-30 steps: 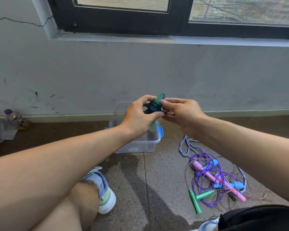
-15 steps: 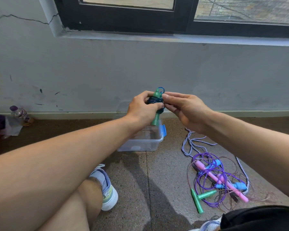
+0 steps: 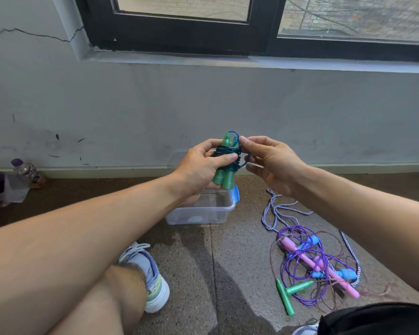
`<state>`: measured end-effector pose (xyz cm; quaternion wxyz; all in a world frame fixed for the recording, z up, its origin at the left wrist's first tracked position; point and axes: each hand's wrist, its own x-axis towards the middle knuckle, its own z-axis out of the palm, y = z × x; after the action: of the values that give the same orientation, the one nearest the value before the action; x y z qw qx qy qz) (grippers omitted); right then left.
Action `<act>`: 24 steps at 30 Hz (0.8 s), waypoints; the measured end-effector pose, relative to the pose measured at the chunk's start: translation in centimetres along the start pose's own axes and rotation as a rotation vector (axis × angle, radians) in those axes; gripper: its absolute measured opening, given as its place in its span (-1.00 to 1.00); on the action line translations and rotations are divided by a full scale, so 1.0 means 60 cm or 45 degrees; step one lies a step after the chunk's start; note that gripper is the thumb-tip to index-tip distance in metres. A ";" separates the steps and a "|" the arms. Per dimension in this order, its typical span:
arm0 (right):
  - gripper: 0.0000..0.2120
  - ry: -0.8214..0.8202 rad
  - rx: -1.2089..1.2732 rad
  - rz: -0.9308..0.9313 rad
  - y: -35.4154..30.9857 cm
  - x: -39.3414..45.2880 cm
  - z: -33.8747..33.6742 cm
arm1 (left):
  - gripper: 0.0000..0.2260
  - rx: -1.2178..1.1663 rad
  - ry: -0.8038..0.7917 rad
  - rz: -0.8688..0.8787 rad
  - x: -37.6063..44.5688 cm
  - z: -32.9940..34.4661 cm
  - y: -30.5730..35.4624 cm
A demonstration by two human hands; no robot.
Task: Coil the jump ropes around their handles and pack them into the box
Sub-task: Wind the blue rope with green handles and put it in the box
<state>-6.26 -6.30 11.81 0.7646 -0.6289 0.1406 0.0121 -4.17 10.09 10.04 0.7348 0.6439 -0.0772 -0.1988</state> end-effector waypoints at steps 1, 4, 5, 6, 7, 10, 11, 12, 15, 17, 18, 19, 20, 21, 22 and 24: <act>-0.91 0.003 0.002 0.005 0.000 0.001 0.000 | -0.73 0.003 0.010 0.013 0.000 0.002 -0.001; -0.96 0.009 0.089 0.007 0.004 -0.001 0.004 | -0.73 -0.004 0.013 0.029 -0.001 0.003 -0.004; -0.97 0.019 0.125 0.000 0.005 -0.002 0.006 | -0.73 -0.009 0.009 0.031 -0.002 0.002 -0.005; -0.98 0.035 0.147 -0.014 0.006 -0.002 0.008 | -0.74 -0.012 0.008 0.035 -0.002 0.002 -0.006; -0.99 0.053 0.148 -0.034 0.007 -0.002 0.009 | -0.74 -0.012 0.006 0.039 -0.002 0.002 -0.006; -0.98 0.110 0.084 -0.109 0.009 -0.002 0.011 | -0.73 -0.016 -0.004 0.045 -0.002 0.003 -0.008; -0.97 0.124 0.058 -0.143 0.010 -0.002 0.010 | -0.73 -0.020 -0.007 0.043 -0.002 0.004 -0.008; -0.96 0.133 0.028 -0.180 0.011 -0.003 0.009 | -0.72 -0.025 -0.008 0.036 -0.002 0.004 -0.008; -0.94 0.109 -0.081 -0.252 0.008 -0.007 0.006 | -0.73 -0.046 -0.029 0.009 -0.004 0.004 -0.007; -0.96 0.060 -0.144 -0.264 0.005 -0.009 0.003 | -0.74 -0.052 -0.054 -0.007 -0.006 0.003 -0.007; -0.96 0.040 -0.185 -0.271 0.004 -0.009 0.001 | -0.73 -0.048 -0.064 -0.016 -0.008 0.002 -0.006; -0.96 0.024 -0.235 -0.280 0.003 -0.009 -0.002 | -0.72 -0.038 -0.068 -0.025 -0.008 0.000 -0.007; -0.96 0.012 -0.291 -0.291 0.001 -0.008 -0.004 | -0.72 -0.023 -0.070 -0.034 -0.009 -0.002 -0.007; -0.96 0.004 -0.350 -0.306 0.000 -0.008 -0.007 | -0.71 -0.004 -0.075 -0.041 -0.010 -0.004 -0.007; -0.95 0.003 -0.410 -0.326 -0.001 -0.008 -0.009 | -0.71 0.020 -0.081 -0.047 -0.009 -0.007 -0.007; -0.94 0.033 -0.504 -0.385 0.000 -0.009 -0.010 | -0.72 0.076 -0.096 -0.054 -0.006 -0.011 -0.007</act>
<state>-6.92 -6.78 11.83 0.6177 -0.7805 0.0495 -0.0831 -4.36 10.80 9.56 0.7073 0.6592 -0.0970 -0.2362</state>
